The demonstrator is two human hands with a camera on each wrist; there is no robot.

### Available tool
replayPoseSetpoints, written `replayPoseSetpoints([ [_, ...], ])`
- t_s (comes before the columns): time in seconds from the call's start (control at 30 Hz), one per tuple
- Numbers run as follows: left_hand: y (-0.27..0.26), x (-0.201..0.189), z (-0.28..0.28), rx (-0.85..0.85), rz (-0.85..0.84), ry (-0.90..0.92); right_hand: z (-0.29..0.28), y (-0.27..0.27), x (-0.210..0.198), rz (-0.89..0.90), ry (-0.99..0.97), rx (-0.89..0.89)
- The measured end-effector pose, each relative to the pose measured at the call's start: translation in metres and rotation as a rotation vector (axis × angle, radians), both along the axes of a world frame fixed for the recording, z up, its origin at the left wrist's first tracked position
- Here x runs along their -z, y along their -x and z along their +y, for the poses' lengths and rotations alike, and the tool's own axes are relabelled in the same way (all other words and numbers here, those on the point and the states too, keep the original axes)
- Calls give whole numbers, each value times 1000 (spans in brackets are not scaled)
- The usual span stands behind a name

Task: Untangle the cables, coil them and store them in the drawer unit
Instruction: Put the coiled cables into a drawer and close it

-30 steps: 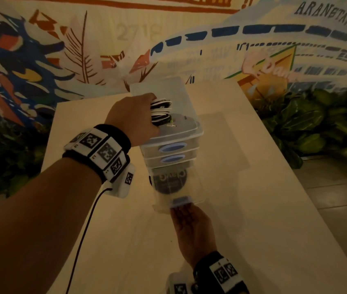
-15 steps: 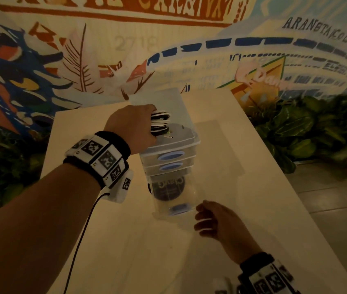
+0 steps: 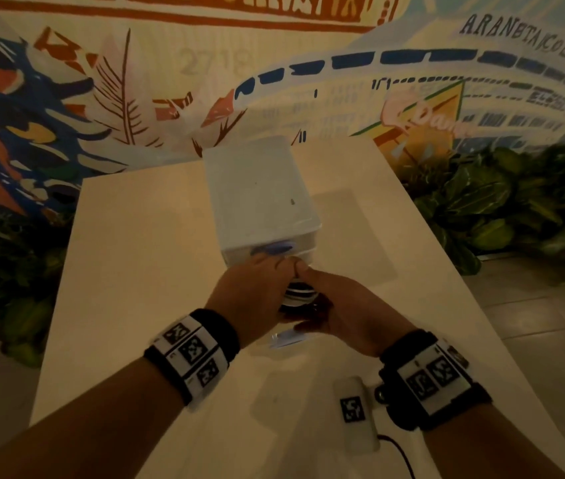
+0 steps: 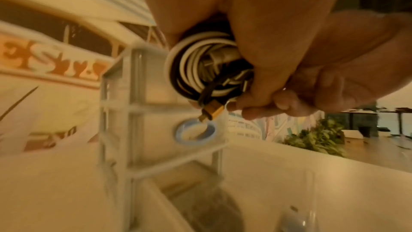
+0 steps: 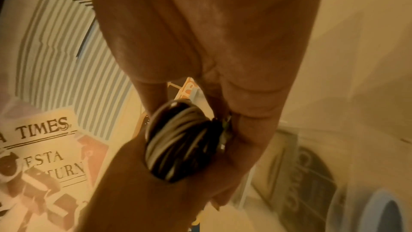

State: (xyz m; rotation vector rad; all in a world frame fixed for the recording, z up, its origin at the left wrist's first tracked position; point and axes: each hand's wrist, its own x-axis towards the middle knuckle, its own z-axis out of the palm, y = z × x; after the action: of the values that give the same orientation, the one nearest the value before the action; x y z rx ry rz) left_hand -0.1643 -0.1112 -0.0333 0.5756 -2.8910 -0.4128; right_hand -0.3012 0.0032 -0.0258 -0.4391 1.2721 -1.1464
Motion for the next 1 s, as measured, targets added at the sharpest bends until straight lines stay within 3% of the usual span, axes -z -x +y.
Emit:
replayPoseSetpoints([
  [0.23,17,47,-6,36,-55,-144,-6,20,20,-186,-66,56],
  [0.4,14,58,-9,48,-76,-210,-10,19,38,-167,-134,114],
  [0.6,10,63,-5,17,-149,-176,-17,21,47,-4,-177,87],
  [1.0,-27,38,3,-145,-163,-242,-34,16,50,583,-71,-122],
])
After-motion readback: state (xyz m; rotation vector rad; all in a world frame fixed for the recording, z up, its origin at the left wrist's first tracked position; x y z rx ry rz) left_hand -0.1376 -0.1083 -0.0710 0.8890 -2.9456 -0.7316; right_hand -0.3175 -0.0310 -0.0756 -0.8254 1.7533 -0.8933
